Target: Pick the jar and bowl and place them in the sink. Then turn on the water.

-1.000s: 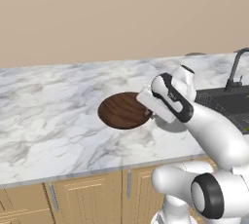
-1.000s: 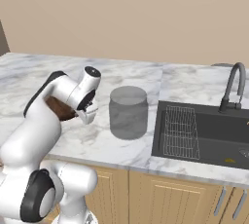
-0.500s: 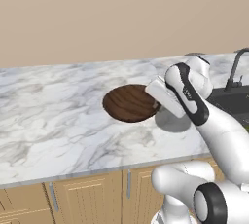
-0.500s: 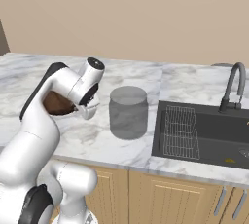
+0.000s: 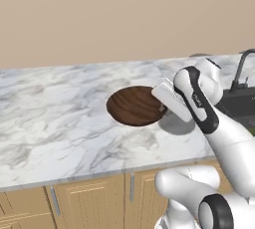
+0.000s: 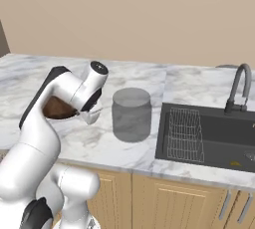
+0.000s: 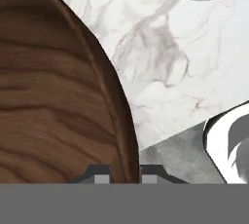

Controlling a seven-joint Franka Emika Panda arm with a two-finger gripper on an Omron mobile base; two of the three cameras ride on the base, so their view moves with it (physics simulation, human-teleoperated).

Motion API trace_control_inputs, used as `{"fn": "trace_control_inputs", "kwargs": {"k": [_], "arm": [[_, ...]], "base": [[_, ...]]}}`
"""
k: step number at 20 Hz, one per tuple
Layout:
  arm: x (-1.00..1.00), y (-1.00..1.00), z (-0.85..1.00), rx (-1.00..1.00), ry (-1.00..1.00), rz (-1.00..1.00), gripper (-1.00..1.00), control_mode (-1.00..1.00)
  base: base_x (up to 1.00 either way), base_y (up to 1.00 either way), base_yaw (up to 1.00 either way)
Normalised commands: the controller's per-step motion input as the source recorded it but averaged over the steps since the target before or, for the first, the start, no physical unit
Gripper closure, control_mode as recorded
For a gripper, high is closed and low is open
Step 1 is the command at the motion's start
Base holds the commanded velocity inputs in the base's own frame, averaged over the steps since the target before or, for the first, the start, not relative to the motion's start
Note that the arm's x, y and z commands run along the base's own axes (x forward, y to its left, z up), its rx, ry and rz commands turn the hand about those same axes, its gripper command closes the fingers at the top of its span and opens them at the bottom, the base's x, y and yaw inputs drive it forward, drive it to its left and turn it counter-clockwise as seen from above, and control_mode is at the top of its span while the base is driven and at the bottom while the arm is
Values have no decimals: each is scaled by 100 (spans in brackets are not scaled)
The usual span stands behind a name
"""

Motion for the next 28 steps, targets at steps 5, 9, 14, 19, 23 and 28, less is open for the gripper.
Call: {"fn": "trace_control_inputs", "kwargs": {"k": [5,9,14,19,23,28], "arm": [[0,0,0,0,0,0,100,100],[0,0,0,0,0,0,100,100],[0,0,0,0,0,0,100,100],[0,0,0,0,0,0,100,100],[0,0,0,0,0,0,100,100],[0,0,0,0,0,0,100,100]], "base": [[-71,-43,-4],[-77,-45,-5],[-16,-68,-6],[14,-89,-2],[26,-94,0],[45,-86,-2]]}}
